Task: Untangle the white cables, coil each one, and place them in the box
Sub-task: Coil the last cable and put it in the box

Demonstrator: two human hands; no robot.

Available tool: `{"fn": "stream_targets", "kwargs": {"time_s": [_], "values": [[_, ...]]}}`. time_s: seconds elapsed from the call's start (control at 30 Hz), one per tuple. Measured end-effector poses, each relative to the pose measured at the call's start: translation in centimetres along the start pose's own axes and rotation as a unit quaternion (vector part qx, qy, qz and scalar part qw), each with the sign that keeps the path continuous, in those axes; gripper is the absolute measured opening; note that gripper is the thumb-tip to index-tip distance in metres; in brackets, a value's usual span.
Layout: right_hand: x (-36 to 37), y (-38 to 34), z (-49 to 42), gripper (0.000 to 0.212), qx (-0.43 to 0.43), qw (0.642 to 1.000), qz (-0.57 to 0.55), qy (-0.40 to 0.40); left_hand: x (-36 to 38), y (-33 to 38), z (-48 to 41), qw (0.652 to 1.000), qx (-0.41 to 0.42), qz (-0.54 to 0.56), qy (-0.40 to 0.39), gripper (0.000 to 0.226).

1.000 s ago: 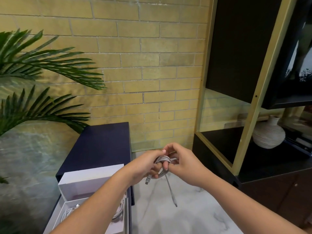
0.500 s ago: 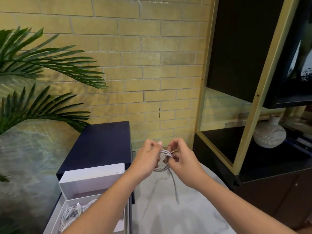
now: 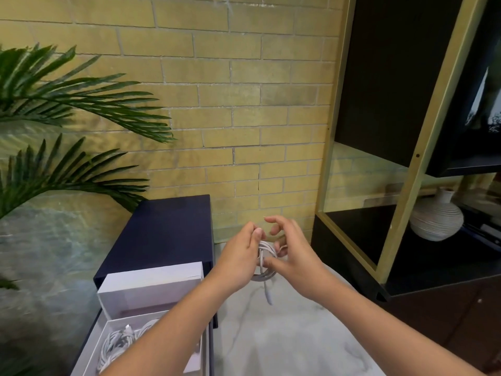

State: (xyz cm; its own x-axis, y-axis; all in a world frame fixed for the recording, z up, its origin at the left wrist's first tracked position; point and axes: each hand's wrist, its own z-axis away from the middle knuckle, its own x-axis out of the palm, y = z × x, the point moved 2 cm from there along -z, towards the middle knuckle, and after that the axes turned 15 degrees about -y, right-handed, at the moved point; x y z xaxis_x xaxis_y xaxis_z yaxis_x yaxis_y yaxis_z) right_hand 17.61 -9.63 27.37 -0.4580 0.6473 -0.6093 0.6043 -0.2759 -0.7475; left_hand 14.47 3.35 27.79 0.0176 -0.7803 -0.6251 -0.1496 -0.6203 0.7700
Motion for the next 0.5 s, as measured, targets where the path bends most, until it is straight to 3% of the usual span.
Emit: {"fn": "stream_targets", "kwargs": {"time_s": [0.13,0.27,0.37,0.5], "values": [[0.1,-0.3,0.6,0.021,-0.086,0.971,0.217,0.055,0.3,-0.5,0.0,0.999,-0.023,0.015,-0.021,0.034],[0.6,0.4,0.7,0.006,-0.094,0.935,0.339,0.046,0.5,-0.1,-0.4,0.997,-0.039,0.062,-0.016,0.037],[1.0,0.3,0.5,0.007,-0.043,0.954,0.296,0.032,0.4,0.0,-0.7,0.997,-0.042,0.063,-0.002,0.032],[1.4,0.6,0.0,0.003,0.028,0.992,0.118,0.020,0.6,-0.6,-1.0,0.996,-0.035,0.081,0.005,0.023]]}}
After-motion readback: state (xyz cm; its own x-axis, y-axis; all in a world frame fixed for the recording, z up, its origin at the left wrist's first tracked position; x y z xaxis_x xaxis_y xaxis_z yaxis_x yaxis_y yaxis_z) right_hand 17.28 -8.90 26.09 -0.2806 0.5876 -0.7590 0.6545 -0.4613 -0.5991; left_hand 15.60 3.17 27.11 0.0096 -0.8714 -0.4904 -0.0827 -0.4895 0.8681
